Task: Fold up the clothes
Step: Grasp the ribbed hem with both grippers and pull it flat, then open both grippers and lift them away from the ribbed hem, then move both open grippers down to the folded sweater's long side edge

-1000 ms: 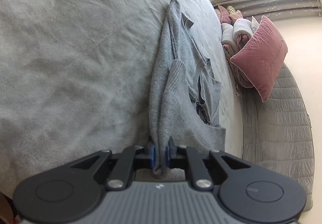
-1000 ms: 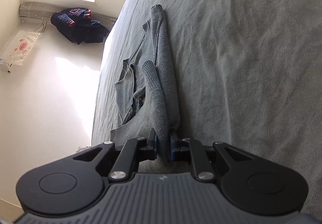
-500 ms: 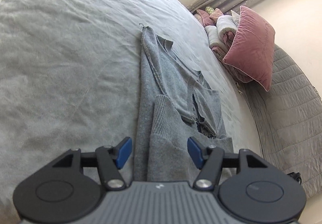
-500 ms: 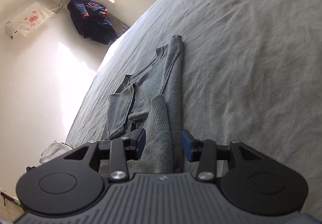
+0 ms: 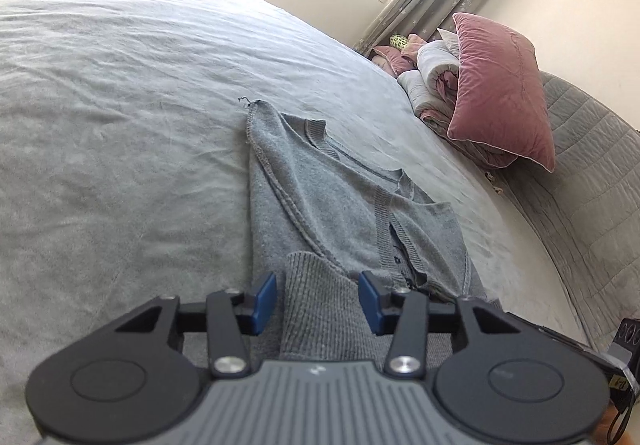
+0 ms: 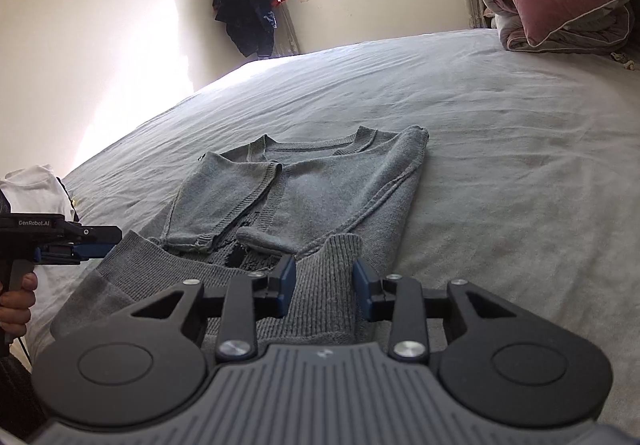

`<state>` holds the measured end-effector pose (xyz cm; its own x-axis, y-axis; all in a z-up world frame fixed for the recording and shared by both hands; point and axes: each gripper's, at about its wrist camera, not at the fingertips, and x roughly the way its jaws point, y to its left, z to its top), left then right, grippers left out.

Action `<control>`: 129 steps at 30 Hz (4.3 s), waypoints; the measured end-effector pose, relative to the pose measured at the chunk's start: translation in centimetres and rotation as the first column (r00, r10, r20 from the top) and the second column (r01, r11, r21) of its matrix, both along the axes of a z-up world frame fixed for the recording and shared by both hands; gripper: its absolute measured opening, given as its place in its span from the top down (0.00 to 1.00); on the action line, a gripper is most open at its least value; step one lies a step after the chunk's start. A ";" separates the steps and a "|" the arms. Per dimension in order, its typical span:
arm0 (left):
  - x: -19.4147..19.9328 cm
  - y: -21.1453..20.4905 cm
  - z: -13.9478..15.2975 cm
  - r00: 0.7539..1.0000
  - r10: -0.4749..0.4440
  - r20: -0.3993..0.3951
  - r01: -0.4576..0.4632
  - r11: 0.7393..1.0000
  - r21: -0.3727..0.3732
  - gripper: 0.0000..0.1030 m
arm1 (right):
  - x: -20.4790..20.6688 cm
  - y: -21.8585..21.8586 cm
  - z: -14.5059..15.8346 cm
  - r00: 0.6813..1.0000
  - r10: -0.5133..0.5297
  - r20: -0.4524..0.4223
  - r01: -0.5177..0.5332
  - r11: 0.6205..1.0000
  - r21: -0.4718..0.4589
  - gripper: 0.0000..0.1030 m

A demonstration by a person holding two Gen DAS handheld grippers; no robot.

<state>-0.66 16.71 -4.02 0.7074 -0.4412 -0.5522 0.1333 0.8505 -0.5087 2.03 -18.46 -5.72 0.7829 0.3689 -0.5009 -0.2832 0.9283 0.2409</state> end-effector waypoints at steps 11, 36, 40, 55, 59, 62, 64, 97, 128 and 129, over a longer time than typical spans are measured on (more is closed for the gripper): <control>-0.3 -0.6 -0.2 0.999 -0.019 0.038 0.017 0.998 0.067 0.93 | 0.0 1.1 0.0 0.999 0.043 0.003 -0.042 0.998 -0.056 0.91; -0.7 -0.4 -0.7 0.988 0.070 0.141 -0.082 0.993 0.080 0.75 | 1.4 -1.1 0.1 0.997 -0.038 -0.068 0.048 0.986 0.161 0.85; -1.0 -1.0 -0.5 0.983 0.050 0.176 -0.075 0.988 0.139 0.75 | -0.4 1.5 1.4 0.996 0.001 0.088 0.001 1.000 -0.021 0.85; -1.3 -3.3 -1.1 0.978 -0.067 0.196 0.003 0.951 0.309 0.80 | 0.5 0.7 -1.1 0.999 0.040 0.028 -0.037 0.992 -0.119 0.86; -2.3 -3.6 -0.2 0.976 -0.078 0.205 0.009 0.947 0.321 0.64 | -0.5 0.9 -0.3 0.998 0.054 0.040 -0.049 0.990 -0.130 0.68; -3.4 -3.9 0.7 0.969 -0.112 0.222 0.027 0.935 0.354 0.60 | -1.6 1.2 0.5 0.995 0.083 0.049 -0.075 0.985 -0.153 0.63; -4.4 -4.2 1.5 0.958 -0.155 0.240 0.050 0.919 0.391 0.60 | -2.4 1.6 1.0 0.992 0.112 0.051 -0.102 0.980 -0.171 0.63; -9.9 1.5 1.2 0.947 -0.115 -0.301 0.120 0.993 -0.002 0.42 | -9.6 -2.4 1.2 0.932 -0.035 -0.360 0.059 0.997 0.055 0.48; -12.6 2.7 -5.1 0.968 0.194 -0.158 -0.245 0.858 -0.451 0.57 | -8.4 -5.5 -4.2 0.936 -0.110 -0.334 0.291 0.775 0.560 0.51; -12.5 2.7 -5.2 0.968 0.196 -0.154 -0.246 0.854 -0.458 0.57 | -8.4 -5.5 -4.2 0.936 -0.111 -0.335 0.293 0.774 0.561 0.52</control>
